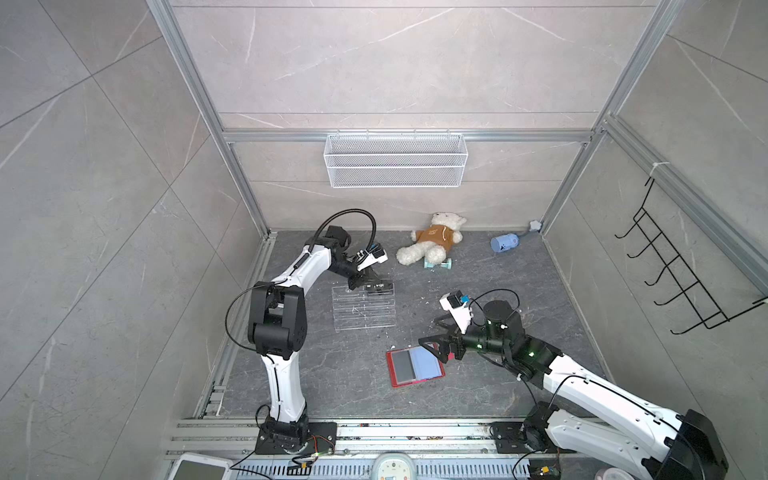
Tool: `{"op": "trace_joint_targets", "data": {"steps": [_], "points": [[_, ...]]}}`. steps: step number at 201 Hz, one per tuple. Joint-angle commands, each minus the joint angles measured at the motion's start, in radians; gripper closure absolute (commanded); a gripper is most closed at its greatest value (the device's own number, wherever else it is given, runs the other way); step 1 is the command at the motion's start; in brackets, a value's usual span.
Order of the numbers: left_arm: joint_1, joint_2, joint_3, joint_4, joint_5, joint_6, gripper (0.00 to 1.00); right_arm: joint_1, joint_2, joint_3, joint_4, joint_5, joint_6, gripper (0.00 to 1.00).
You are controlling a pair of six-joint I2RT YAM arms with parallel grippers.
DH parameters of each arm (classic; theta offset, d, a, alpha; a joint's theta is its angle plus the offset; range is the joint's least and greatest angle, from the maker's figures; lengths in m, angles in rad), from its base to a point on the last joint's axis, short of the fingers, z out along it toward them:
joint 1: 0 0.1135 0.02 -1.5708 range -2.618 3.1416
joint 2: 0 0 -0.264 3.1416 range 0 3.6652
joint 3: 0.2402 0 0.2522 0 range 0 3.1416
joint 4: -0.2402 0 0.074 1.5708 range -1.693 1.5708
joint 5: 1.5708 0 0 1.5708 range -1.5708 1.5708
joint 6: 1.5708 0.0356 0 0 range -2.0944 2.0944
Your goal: Take the credit cards out of the card holder
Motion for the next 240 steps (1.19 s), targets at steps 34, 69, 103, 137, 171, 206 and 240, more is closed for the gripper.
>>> {"op": "trace_joint_targets", "data": {"steps": [34,69,103,137,171,206,240], "points": [[0.006,0.008,0.010,-0.001,0.055,0.011,1.00,0.002,0.014,0.031,0.017,-0.020,0.005,0.00],[0.005,0.008,0.005,0.001,0.063,0.004,1.00,0.003,0.012,0.030,0.016,-0.024,0.007,0.00],[0.005,0.016,-0.003,0.005,0.069,-0.013,1.00,0.002,0.014,0.026,0.023,-0.028,0.013,0.00],[0.005,0.024,-0.014,0.006,0.071,-0.018,1.00,0.002,0.014,0.026,0.022,-0.031,0.014,0.00],[0.005,0.029,-0.018,0.008,0.072,-0.026,1.00,0.002,0.014,0.023,0.026,-0.033,0.016,0.00],[0.006,0.031,-0.026,0.014,0.070,-0.031,1.00,0.002,0.014,0.022,0.029,-0.035,0.019,0.00],[0.005,0.037,-0.029,0.018,0.070,-0.039,1.00,0.002,0.012,0.023,0.030,-0.038,0.022,0.00]]}}
